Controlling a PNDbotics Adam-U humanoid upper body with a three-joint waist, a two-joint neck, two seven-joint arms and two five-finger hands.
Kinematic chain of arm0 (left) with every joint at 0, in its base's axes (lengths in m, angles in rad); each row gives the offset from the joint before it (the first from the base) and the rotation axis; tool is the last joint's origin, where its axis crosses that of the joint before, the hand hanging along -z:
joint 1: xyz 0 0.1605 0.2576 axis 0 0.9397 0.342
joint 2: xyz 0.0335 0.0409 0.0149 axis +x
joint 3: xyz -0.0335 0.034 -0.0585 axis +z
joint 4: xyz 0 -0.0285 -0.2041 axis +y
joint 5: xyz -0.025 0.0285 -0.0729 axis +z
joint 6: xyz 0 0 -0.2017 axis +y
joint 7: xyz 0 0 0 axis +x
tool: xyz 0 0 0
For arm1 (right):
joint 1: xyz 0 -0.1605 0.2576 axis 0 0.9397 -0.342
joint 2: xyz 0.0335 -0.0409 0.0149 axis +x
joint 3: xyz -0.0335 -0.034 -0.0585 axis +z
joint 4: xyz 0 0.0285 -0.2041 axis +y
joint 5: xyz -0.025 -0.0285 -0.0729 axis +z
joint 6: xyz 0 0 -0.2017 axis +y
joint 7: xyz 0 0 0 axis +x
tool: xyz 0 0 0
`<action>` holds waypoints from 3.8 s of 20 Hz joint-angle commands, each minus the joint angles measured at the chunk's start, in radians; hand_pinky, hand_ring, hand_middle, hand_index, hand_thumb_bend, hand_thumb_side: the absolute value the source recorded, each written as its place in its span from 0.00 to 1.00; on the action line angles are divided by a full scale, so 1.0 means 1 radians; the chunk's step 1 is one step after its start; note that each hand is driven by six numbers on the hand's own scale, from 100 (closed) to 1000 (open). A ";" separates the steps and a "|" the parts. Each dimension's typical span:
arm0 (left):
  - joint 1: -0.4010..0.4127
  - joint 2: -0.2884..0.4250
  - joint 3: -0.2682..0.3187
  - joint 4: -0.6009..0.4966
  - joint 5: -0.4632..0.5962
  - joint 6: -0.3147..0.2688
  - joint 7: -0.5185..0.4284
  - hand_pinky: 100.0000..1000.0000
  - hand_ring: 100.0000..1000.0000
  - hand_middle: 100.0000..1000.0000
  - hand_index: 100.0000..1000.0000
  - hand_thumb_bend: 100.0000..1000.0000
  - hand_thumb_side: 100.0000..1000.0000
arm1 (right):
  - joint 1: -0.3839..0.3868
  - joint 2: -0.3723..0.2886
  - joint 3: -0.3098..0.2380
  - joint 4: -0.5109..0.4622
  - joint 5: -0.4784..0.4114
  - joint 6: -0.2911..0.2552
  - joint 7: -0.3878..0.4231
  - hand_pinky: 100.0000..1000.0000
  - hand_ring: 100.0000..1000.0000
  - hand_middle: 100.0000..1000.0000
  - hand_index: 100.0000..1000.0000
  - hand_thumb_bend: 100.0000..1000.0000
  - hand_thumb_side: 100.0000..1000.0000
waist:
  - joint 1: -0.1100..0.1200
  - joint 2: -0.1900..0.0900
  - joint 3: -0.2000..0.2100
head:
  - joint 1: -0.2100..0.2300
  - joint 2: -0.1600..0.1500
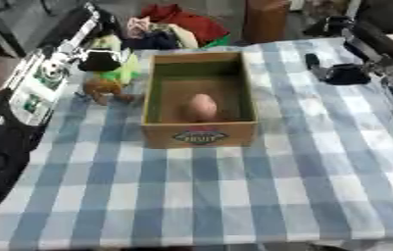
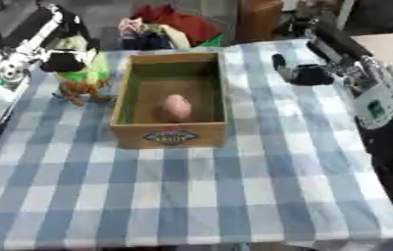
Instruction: Pick up objects on the table and place them in the box.
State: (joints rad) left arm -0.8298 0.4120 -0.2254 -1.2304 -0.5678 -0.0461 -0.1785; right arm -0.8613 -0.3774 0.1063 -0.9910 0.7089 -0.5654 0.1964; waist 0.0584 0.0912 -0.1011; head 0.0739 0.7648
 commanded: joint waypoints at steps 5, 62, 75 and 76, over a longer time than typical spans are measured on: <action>-0.059 -0.044 -0.052 0.098 -0.022 -0.096 -0.097 0.68 0.48 0.38 0.58 0.00 0.10 | -0.025 0.001 0.001 0.002 0.017 -0.026 0.040 0.77 0.77 0.73 0.76 0.00 0.14 | 0.000 -0.015 -0.011 | 0.009 -0.004; -0.036 0.041 0.171 0.543 -0.508 -0.077 0.230 0.79 0.78 0.81 0.86 0.17 0.08 | -0.020 -0.007 -0.006 0.006 0.007 -0.038 0.064 0.77 0.77 0.73 0.78 0.00 0.14 | -0.009 0.001 -0.033 | 0.000 -0.022; -0.044 0.028 0.177 0.600 -0.561 -0.065 0.235 0.70 0.47 0.42 0.68 0.10 0.06 | -0.023 -0.004 -0.007 0.007 0.006 -0.039 0.067 0.77 0.77 0.73 0.78 0.00 0.13 | -0.009 0.007 -0.049 | 0.004 -0.029; -0.044 0.029 0.177 0.599 -0.564 -0.067 0.224 0.68 0.42 0.35 0.63 0.09 0.06 | -0.023 -0.004 -0.007 0.007 0.006 -0.039 0.067 0.77 0.77 0.73 0.78 0.00 0.13 | -0.009 0.006 -0.048 | 0.004 -0.029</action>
State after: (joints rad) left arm -0.8542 0.4216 -0.0528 -0.6242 -1.1222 -0.1100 0.0597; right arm -0.8610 -0.3694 0.1051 -0.9736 0.7199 -0.6024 0.2595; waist 0.0530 0.1109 -0.1498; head 0.0761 0.7458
